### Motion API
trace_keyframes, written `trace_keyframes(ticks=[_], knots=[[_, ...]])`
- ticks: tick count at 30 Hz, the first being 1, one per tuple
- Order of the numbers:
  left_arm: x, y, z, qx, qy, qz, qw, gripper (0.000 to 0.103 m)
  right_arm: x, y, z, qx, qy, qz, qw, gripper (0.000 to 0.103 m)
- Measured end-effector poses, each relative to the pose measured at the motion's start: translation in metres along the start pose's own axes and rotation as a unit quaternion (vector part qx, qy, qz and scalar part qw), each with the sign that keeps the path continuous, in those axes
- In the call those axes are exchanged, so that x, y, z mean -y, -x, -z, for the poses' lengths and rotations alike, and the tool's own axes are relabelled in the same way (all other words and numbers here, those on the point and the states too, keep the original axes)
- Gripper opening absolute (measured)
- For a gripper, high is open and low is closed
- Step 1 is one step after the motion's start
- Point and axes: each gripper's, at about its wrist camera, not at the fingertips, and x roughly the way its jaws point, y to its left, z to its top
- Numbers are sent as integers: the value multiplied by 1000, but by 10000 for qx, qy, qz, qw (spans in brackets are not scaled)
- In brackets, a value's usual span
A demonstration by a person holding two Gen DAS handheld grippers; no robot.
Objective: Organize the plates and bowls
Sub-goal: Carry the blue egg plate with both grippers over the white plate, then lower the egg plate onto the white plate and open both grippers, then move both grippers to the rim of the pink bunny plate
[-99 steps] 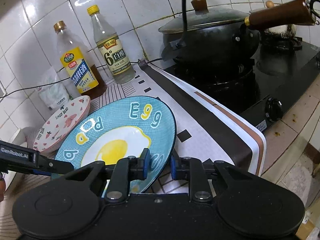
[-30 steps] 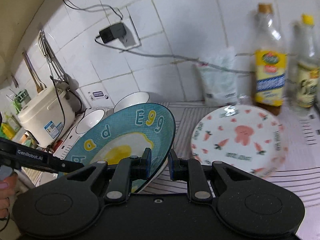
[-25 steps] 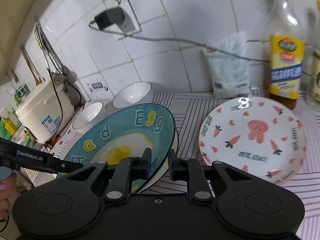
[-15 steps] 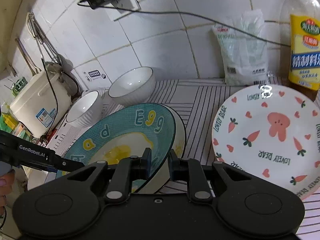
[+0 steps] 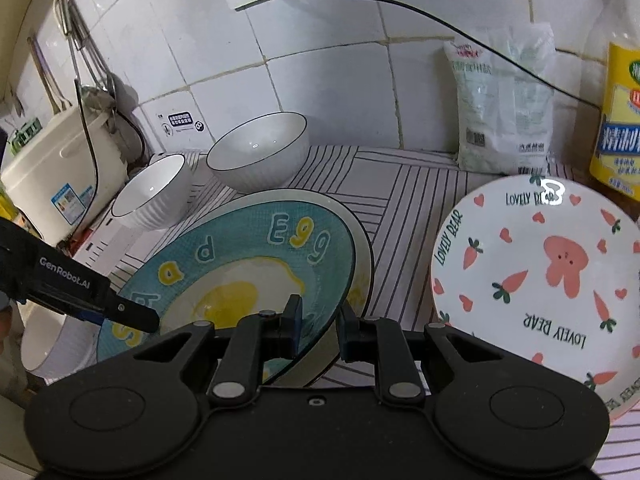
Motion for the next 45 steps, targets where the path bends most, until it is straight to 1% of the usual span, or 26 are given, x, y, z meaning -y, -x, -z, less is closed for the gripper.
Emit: trace_keyframes(ticks=[2,3,5,8,13,17,19,22,24,26,29,32,35,37,40,42,45], knots=[[3,-1,2,-1,-114,-70,9999,26,-8,0,-1,5,263,161,9995,24],[5,-1,3,80,-246,41,9997,26,-16,-2,-1,-31,518,336,9981,27],[7,-1,4,115,-247,-12,9996,26,-28,-3,2,75,881,626,9941,31],[7,-2,3,151,-192,-53,9997,26,-33,-4,4,170,884,823,9925,33],[11,-5,4,187,-204,-156,9995,26,-41,-9,6,253,1064,1128,9876,39],[17,-6,6,264,-322,-286,9987,25,-47,-16,16,429,1376,1501,9781,40],[19,-5,6,259,-351,-325,9985,25,-45,-15,19,552,1367,1489,9778,40],[19,2,8,234,-369,-313,9986,24,-43,-11,18,523,1354,1402,9794,39],[22,12,9,282,-481,-353,9978,24,-41,-2,15,522,1232,1278,9827,38],[26,26,11,376,-651,-375,9965,24,-38,15,13,647,1080,1224,9845,38],[36,50,15,483,-913,-284,9942,24,-31,42,9,692,961,1136,9864,38],[46,70,21,607,-1177,-213,9910,24,-28,71,7,732,1140,1120,9844,38],[59,89,28,723,-1450,-121,9867,24,-27,100,9,793,1331,1208,9805,39],[68,100,31,784,-1620,-56,9837,25,-25,116,10,830,1347,1262,9793,42],[83,112,37,856,-1854,67,9789,27,-19,138,15,878,1269,1369,9785,49],[92,117,42,893,-1973,141,9762,28,-13,149,20,891,1150,1476,9783,54],[108,119,45,904,-2155,199,9721,29,1,163,27,930,889,1600,9787,57]])
